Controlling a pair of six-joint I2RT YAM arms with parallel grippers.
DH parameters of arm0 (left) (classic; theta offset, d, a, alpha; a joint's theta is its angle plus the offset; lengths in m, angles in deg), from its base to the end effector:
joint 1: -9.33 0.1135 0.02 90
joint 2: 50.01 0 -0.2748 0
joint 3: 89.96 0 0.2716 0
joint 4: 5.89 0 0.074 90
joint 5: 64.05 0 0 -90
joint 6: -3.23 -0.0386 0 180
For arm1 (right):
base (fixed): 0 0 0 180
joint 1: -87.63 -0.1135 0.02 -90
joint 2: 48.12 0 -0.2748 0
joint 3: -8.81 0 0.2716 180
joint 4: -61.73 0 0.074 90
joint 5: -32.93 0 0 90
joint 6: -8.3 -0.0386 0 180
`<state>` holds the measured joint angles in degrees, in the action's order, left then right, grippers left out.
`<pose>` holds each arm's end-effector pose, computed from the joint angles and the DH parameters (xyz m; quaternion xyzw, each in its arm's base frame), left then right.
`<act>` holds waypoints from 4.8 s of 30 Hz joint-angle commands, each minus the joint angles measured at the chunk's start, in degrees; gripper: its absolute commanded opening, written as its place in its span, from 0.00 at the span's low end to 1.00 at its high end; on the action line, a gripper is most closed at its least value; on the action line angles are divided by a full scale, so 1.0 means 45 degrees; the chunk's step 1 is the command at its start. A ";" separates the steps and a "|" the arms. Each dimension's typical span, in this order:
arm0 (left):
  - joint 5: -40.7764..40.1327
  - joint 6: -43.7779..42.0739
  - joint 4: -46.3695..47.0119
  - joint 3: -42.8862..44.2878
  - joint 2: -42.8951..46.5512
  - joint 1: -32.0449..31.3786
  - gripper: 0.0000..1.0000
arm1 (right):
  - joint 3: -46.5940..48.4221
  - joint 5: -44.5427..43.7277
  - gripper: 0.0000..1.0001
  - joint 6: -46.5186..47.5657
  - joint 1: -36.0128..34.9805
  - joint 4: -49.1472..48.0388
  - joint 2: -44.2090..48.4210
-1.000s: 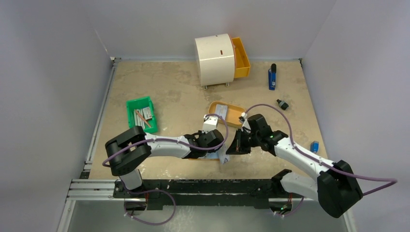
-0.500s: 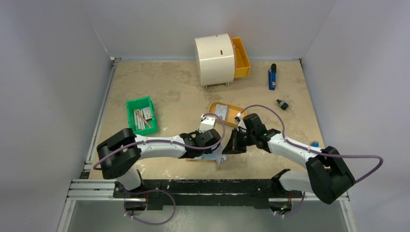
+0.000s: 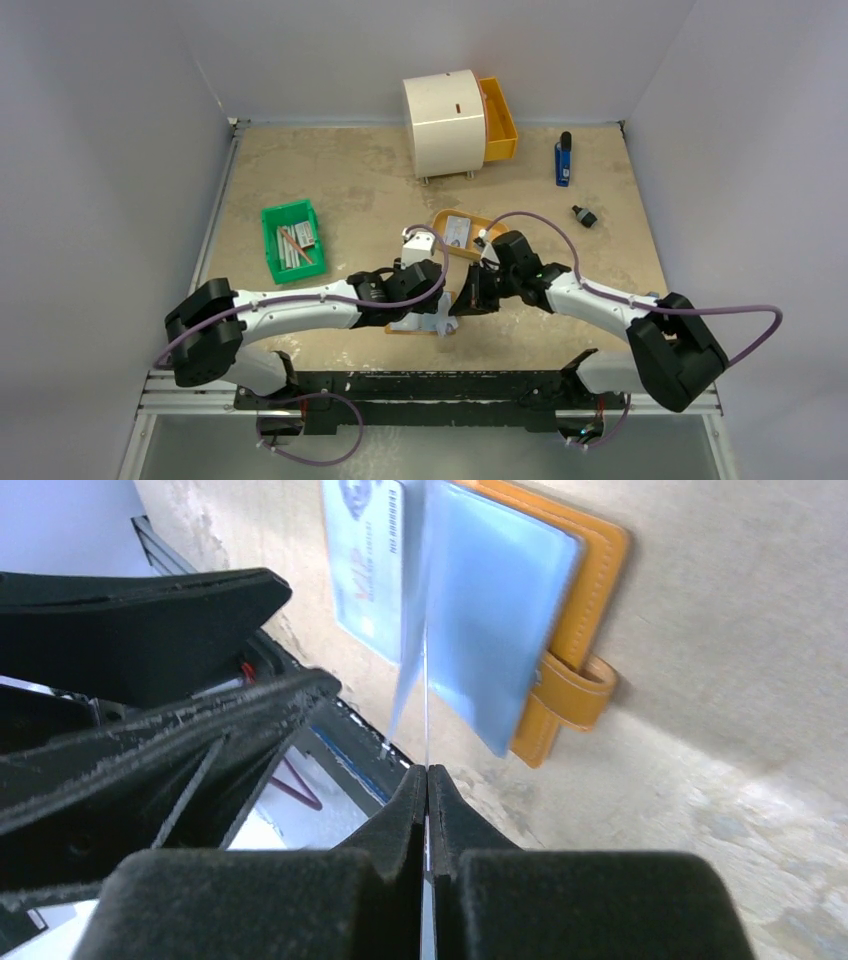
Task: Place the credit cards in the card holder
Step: Insert the credit card into the card holder.
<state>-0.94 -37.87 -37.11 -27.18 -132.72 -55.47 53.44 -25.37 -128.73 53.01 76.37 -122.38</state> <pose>0.1471 -0.2717 0.2091 0.0503 0.9191 -0.1509 0.3605 0.2008 0.1633 0.1691 -0.0097 0.8927 0.4348 0.1183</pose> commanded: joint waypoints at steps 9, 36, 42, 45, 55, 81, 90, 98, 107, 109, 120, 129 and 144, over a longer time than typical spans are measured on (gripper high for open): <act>-0.0169 0.0156 -0.0178 -0.0387 0.2343 -0.0015 0.44 | 0.1900 0.0357 0.00 0.0015 -0.0633 -0.1139 -0.2037; -0.2308 0.2180 0.0550 -0.3158 0.1541 0.0102 0.05 | 0.0997 -0.1166 0.00 -0.1080 -0.0998 -0.1315 -0.0819; -0.2810 0.2707 0.0041 -0.3487 0.2316 0.0102 0.06 | 0.0708 -0.1120 0.00 -0.1511 -0.0991 -0.2376 -0.1440; -0.3093 0.2992 -0.0233 -0.3690 0.2481 0.0102 0.06 | 0.0612 -0.1119 0.00 -0.1575 -0.0981 -0.2573 -0.1513; -0.3365 0.3585 -0.0457 -0.4116 0.2327 0.0121 0.06 | 0.0672 -0.0979 0.00 -0.1591 -0.0991 -0.2741 -0.2024; -0.2798 0.3566 0.0557 -0.4565 0.2058 0.0122 0.05 | 0.0701 -0.0930 0.00 -0.1579 -0.1221 -0.2887 -0.2131; -0.2728 0.3586 0.0626 -0.4659 0.2038 0.0119 0.05 | 0.0724 -0.1185 0.00 -0.1582 -0.1394 -0.2924 -0.1775; -0.2671 0.3588 0.0756 -0.4745 0.2000 0.0122 0.04 | 0.0539 -0.1376 0.00 -0.1621 -0.1406 -0.3337 -0.1603; -0.2581 0.3517 0.0974 -0.4684 0.1764 0.0122 0.04 | 0.0510 -0.1931 0.00 -0.1328 -0.1403 -0.3311 -0.1387; -0.2583 0.3507 0.0982 -0.4668 0.1725 0.0122 0.04 | 0.0461 -0.1890 0.00 -0.1346 -0.1403 -0.3401 -0.1525; -0.2597 0.3546 0.0968 -0.4653 0.1722 0.0122 0.04 | 0.0449 -0.1619 0.00 -0.1327 -0.1411 -0.3560 -0.2111; -0.2571 0.3527 0.1026 -0.4651 0.1683 0.0122 0.04 | 0.0512 -0.1504 0.00 -0.1341 -0.1541 -0.3791 -0.2372; -0.2477 0.3512 0.1096 -0.4674 0.1653 0.0122 0.03 | 0.0599 -0.1923 0.00 -0.1679 -0.1780 -0.4268 -0.2904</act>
<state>-12.20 -22.77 -33.94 -48.07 -124.90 -55.18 55.10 -32.10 -135.72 45.52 58.99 -135.08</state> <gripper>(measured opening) 0.034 0.004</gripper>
